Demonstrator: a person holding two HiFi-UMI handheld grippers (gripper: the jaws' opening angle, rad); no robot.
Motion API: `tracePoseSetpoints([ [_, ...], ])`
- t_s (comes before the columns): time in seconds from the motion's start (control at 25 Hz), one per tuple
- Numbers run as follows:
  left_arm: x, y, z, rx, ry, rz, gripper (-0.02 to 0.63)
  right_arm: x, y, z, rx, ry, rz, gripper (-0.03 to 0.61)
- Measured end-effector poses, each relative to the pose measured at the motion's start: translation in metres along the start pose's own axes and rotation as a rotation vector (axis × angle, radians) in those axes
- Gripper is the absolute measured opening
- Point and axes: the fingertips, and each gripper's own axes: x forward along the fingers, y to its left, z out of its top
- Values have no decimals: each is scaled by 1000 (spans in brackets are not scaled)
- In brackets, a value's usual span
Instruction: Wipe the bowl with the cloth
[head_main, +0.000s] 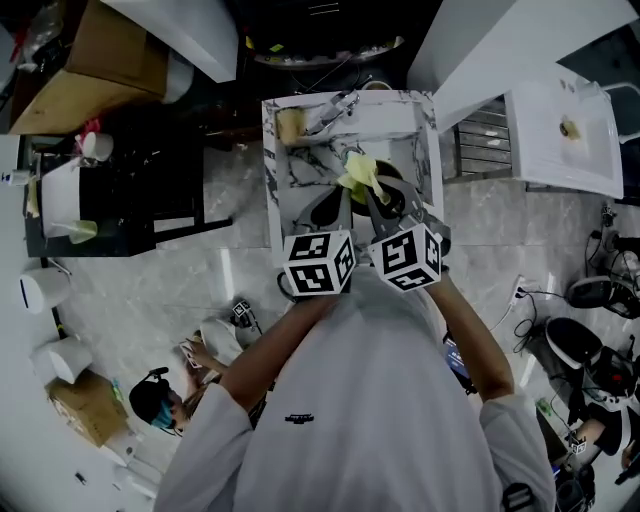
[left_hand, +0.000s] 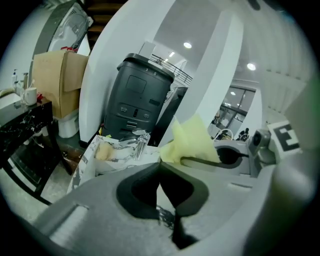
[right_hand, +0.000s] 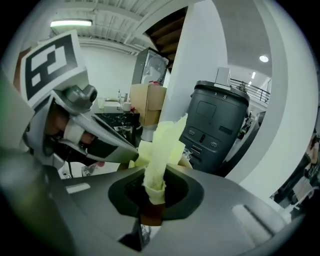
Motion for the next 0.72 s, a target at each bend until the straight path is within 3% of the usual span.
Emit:
tracePoseSetpoints([
  [0.24,-6,-4,1,75,-7,-36,6,4,-6,-6,2,71,-85,32],
  [0.44,-12,2,1,62,-15,-41,6,-2,-10,-14,25,110,-149,32],
  [0.72,-13,13,5,11,-6,-63,6,-14,-1,-12,30,153,-164,32],
])
